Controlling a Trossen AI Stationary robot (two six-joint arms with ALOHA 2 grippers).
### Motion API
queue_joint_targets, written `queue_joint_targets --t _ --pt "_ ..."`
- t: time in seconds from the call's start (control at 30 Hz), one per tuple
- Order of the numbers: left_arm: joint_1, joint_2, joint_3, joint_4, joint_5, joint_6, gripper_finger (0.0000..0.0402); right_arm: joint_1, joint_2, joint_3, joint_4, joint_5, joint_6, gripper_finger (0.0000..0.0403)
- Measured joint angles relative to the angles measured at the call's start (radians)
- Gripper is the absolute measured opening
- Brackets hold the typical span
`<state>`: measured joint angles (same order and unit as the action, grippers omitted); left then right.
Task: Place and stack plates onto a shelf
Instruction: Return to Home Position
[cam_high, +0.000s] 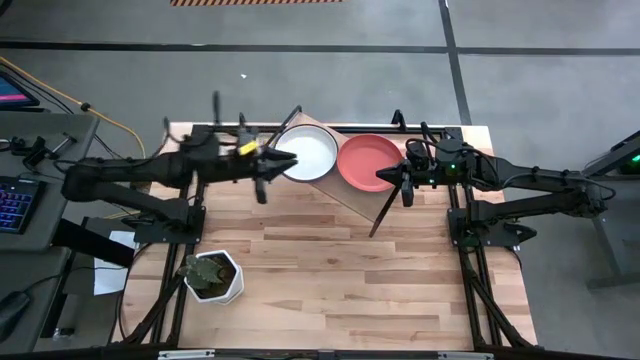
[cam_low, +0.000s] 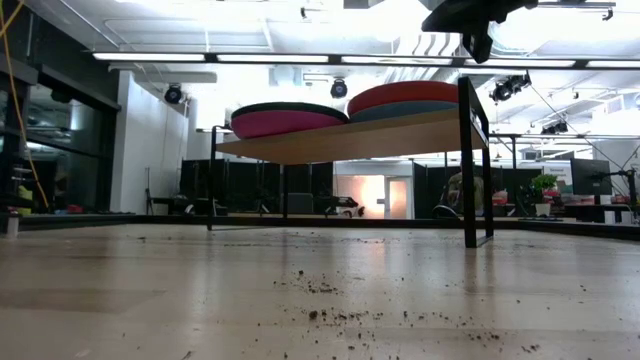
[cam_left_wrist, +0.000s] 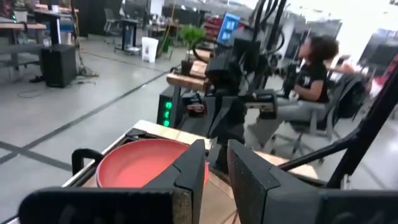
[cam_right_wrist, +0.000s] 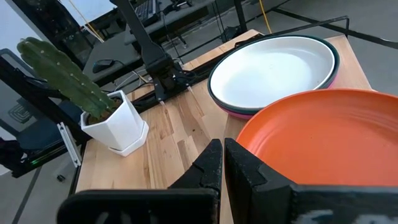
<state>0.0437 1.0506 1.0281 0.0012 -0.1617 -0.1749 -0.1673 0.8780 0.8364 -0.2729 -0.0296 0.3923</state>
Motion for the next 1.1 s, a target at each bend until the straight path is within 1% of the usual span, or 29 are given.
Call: queue_joint_targets --t 0.13,0.33,0.47,0.63,0.97,1.1 --pt "0.0 -0.103 -0.036 0.003 0.001 -0.016 0.006 0.0 0.0 0.0 0.0 0.0 -0.004 0.0" --pt "-0.043 -0.168 -0.036 0.003 0.002 -0.016 0.006 0.0 0.0 0.0 0.003 0.0 0.0 0.0" --pt "-0.097 -0.167 -0.036 -0.005 0.002 -0.015 0.006 0.0 0.0 0.0 0.018 0.0 -0.006 0.0" --pt "-0.133 -0.164 -0.036 -0.018 -0.014 -0.014 0.006 0.0 0.0 0.0 0.04 0.0 -0.011 0.0" --pt "-0.158 -0.165 -0.036 -0.021 -0.028 -0.014 0.006 0.0 0.0 0.0 0.056 0.0 -0.008 0.0" --pt "-0.154 -0.181 -0.037 -0.048 -0.033 0.006 0.0055 0.0 0.0 0.0 0.056 0.0 -0.008 0.0"
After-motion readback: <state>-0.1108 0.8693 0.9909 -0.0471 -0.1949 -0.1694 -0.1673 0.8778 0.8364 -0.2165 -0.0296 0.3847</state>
